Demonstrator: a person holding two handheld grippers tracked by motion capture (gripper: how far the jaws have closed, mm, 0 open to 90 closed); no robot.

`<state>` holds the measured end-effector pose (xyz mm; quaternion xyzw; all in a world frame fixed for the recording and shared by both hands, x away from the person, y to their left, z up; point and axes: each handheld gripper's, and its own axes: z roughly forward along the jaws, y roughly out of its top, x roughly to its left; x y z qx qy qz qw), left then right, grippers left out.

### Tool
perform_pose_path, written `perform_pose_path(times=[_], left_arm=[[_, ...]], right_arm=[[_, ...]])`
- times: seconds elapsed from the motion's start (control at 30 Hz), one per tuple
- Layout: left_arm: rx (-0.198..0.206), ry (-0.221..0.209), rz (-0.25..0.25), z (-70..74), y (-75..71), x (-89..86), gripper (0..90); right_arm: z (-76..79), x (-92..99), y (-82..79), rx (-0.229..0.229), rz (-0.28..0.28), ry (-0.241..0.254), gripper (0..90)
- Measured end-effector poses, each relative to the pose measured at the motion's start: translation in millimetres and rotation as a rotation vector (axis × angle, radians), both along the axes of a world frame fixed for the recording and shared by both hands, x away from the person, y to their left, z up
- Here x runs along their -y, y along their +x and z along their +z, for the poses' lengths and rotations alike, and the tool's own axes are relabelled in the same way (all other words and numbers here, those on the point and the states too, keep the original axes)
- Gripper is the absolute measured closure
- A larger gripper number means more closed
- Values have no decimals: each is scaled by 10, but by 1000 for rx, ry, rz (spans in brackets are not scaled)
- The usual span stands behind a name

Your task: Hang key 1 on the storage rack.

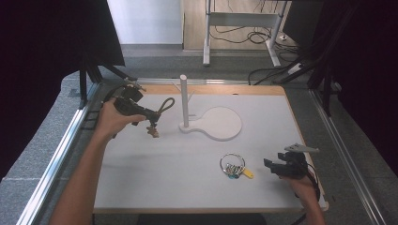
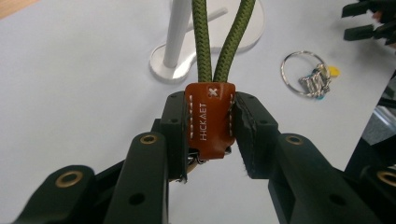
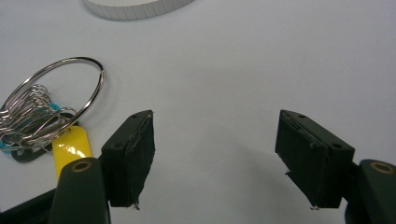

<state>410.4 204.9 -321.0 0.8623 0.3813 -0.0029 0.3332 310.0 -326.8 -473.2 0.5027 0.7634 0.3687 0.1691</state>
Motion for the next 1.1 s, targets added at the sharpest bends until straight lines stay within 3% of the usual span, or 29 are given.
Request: perform_pose_path(times=[0.57,0.9,1.1], left_arm=[[-27,-19,18,32,144,-8,670],[-18,-20,28,165,240,-38,670],[-30,-24,38,161,313,-46,670]], right_arm=[[1,-2,-1,-4,6,-1,285],[-8,-2,3,-8,7,-3,285],[-10,-1,3,-8,6,-3,285]])
